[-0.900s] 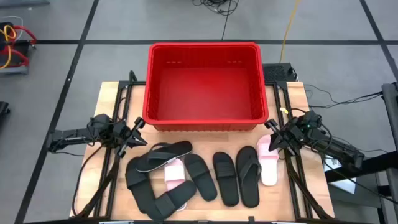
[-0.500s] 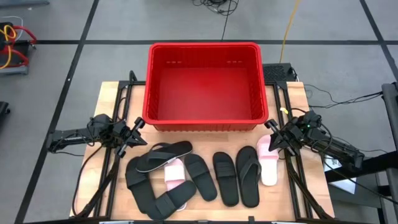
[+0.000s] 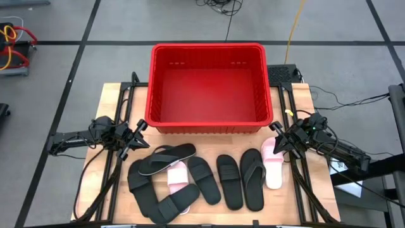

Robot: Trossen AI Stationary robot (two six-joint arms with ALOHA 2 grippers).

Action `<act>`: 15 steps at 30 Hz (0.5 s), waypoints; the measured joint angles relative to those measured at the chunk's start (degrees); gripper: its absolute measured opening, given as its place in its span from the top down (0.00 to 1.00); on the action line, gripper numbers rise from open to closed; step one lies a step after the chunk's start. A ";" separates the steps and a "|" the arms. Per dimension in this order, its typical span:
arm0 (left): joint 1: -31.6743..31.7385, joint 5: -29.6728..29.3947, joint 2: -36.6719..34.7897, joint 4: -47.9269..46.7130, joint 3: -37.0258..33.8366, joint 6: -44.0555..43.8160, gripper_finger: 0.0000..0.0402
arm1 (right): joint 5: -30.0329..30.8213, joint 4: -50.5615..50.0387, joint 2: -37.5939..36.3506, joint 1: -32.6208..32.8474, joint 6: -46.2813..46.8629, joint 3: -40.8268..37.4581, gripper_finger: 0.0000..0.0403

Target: Pick and place slides into bin

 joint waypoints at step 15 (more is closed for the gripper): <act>0.00 0.00 0.00 0.01 0.00 0.01 0.94 | -0.01 0.00 0.00 0.00 -0.01 0.02 1.00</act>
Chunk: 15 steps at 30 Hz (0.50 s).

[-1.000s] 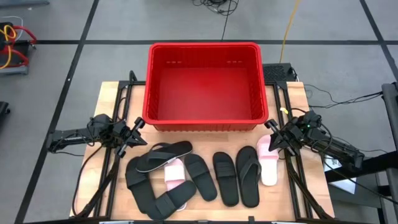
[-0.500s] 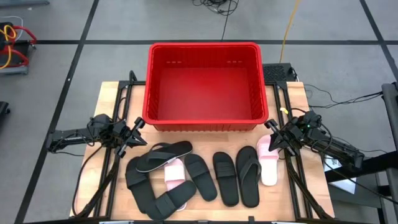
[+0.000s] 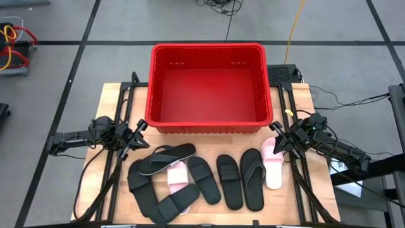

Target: Pick and place slides into bin

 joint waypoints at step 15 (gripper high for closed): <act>0.01 0.00 0.00 -0.01 0.00 -0.01 0.99 | 0.01 -0.01 0.00 0.00 0.00 -0.01 1.00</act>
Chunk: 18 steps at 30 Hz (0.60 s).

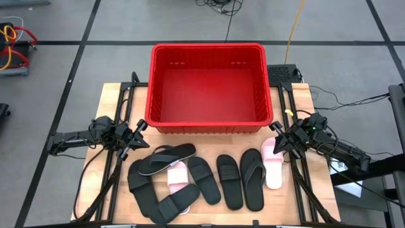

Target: Pick and place slides into bin

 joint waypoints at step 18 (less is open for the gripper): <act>0.00 0.00 0.00 0.02 0.00 0.00 0.99 | 1.45 0.01 0.00 0.00 18.90 0.00 1.00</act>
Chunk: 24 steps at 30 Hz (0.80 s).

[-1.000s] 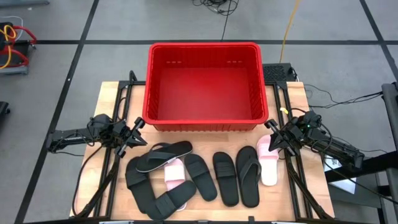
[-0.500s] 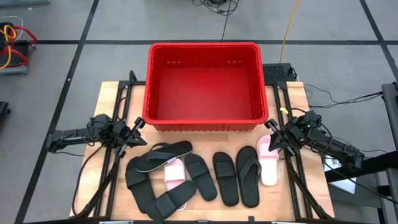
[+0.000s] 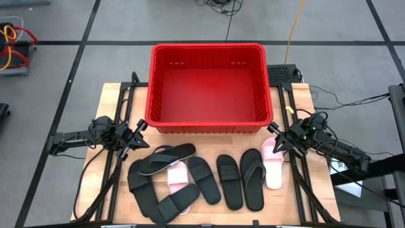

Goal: Pick and place slides into bin
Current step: Put the black slipper into the red bin

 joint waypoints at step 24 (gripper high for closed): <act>-0.01 0.00 0.00 0.02 0.00 -0.44 1.00 | 7.05 0.65 -0.06 0.08 2.10 0.01 1.00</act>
